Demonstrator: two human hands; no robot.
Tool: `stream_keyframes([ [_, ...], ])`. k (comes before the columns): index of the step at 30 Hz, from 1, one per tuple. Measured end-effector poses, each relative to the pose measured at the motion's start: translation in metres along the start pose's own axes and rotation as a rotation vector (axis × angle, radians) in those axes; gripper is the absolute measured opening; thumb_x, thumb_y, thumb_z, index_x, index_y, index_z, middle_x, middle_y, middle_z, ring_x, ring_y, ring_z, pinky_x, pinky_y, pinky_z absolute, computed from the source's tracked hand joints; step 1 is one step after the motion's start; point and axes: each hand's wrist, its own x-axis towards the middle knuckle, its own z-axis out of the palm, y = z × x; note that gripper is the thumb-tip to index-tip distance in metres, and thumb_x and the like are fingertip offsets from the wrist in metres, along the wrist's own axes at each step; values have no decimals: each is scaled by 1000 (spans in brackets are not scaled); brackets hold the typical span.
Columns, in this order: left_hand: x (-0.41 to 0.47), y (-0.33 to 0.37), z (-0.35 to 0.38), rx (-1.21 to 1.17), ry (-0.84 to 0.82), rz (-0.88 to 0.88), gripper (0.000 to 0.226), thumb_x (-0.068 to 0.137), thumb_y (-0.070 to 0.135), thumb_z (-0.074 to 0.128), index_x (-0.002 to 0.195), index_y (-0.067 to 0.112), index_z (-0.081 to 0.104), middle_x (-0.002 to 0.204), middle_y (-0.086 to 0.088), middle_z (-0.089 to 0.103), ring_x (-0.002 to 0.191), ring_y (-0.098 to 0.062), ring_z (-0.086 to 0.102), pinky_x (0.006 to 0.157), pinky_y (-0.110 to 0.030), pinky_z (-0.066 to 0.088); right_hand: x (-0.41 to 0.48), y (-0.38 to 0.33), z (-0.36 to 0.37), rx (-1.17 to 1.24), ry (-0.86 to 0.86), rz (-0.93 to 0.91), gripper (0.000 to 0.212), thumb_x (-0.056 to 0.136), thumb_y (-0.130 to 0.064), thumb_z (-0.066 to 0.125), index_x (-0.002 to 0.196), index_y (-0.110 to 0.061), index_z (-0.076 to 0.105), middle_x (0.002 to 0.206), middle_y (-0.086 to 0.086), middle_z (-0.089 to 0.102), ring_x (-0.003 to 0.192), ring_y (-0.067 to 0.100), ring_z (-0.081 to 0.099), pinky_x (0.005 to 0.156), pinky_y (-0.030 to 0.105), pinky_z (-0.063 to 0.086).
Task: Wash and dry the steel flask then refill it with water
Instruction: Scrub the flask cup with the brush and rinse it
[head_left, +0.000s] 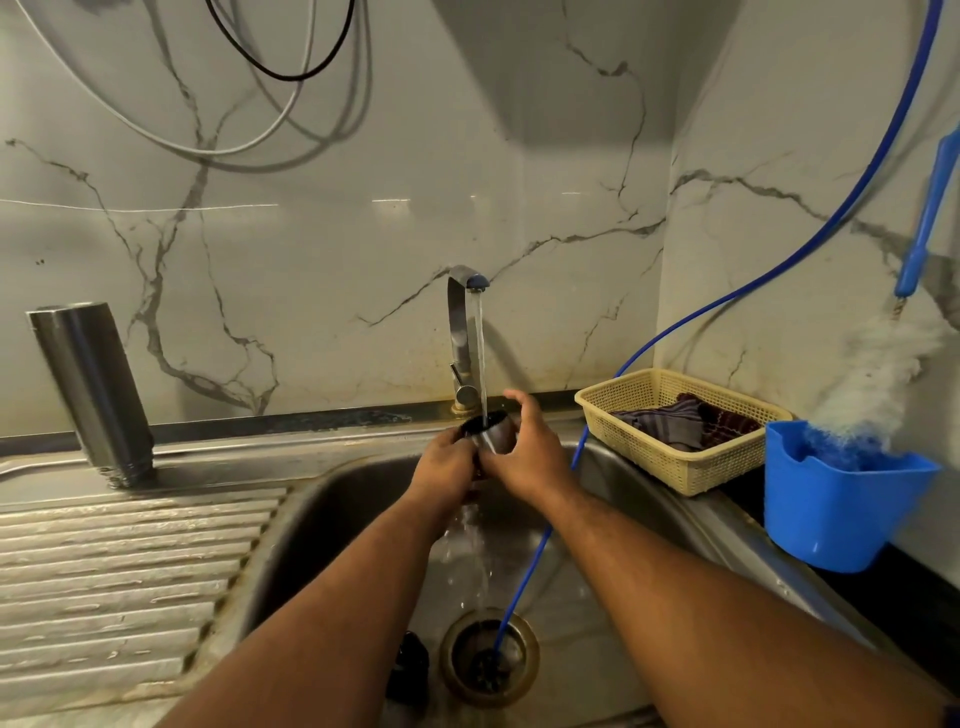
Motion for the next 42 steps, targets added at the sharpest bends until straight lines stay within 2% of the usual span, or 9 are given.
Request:
stream_keyframes([
  [4, -12, 4, -7, 166, 59, 60, 42, 104, 52, 43, 121, 21, 65, 109, -6, 71, 99, -23, 68, 84, -40, 58, -3, -5, -7, 63, -91, 207, 60, 89, -64, 63, 130, -21, 59, 115, 5, 69, 91, 18, 66, 61, 24, 49],
  [7, -33, 2, -13, 376, 14, 109, 41, 104, 48, 47, 132, 21, 59, 119, -6, 68, 101, -19, 66, 87, -37, 56, -10, -16, -15, 350, -197, 420, 63, 88, -72, 56, 100, -13, 72, 76, 4, 69, 60, 16, 59, 54, 26, 46],
  [12, -58, 22, -21, 471, -1, 284, 45, 95, 45, 65, 135, 28, 55, 114, 7, 69, 102, -9, 65, 83, -23, 49, -29, -41, -30, 575, -401, 714, 72, 93, -78, 36, 55, -20, 57, 56, 0, 47, 45, 13, 39, 52, 23, 36],
  [15, -71, 27, -37, 692, 22, 346, 22, 93, 38, 70, 109, 24, 68, 92, 8, 71, 83, -7, 65, 71, -21, 47, -48, -57, -23, 432, -532, 664, 74, 89, -82, 39, 81, -13, 65, 82, 11, 67, 62, 18, 59, 56, 27, 53],
  [20, -87, 25, -83, 975, -36, 329, 41, 90, 38, 74, 127, 24, 63, 100, 6, 70, 96, -14, 68, 79, -22, 45, -63, -85, 0, 149, -397, 311, 81, 89, -59, 67, 149, -16, 36, 116, 15, 67, 76, 22, 75, 62, 31, 62],
  [28, -84, 10, -136, 1120, -34, 248, 67, 87, 42, 73, 147, 35, 44, 137, 5, 59, 122, -18, 58, 108, -43, 48, -56, -108, -12, 137, 32, -324, 48, 93, -48, 68, 130, -31, 43, 120, 5, 65, 78, 17, 74, 62, 26, 62],
  [32, -77, 14, -149, 1141, -62, 252, 55, 91, 37, 71, 141, 28, 51, 131, -1, 62, 118, -22, 59, 102, -39, 49, -71, -66, 28, -233, -534, 214, 38, 92, -38, 73, 119, -18, 54, 111, 9, 65, 76, 21, 74, 60, 27, 62],
  [37, -76, 14, -159, 1148, -46, 210, 54, 93, 34, 69, 144, 23, 53, 132, -5, 63, 120, -24, 59, 104, -39, 48, -53, -77, 35, -171, -193, -220, 49, 85, -66, 62, 124, -39, 47, 114, -6, 62, 85, 18, 71, 73, 41, 63],
  [42, -85, 19, -171, 1083, -1, 134, 50, 95, 28, 68, 143, 23, 53, 136, -5, 59, 123, -23, 56, 102, -36, 44, -63, -43, 40, -495, -574, 81, 42, 88, -55, 70, 116, -27, 54, 108, 2, 65, 83, 19, 72, 73, 37, 63],
])
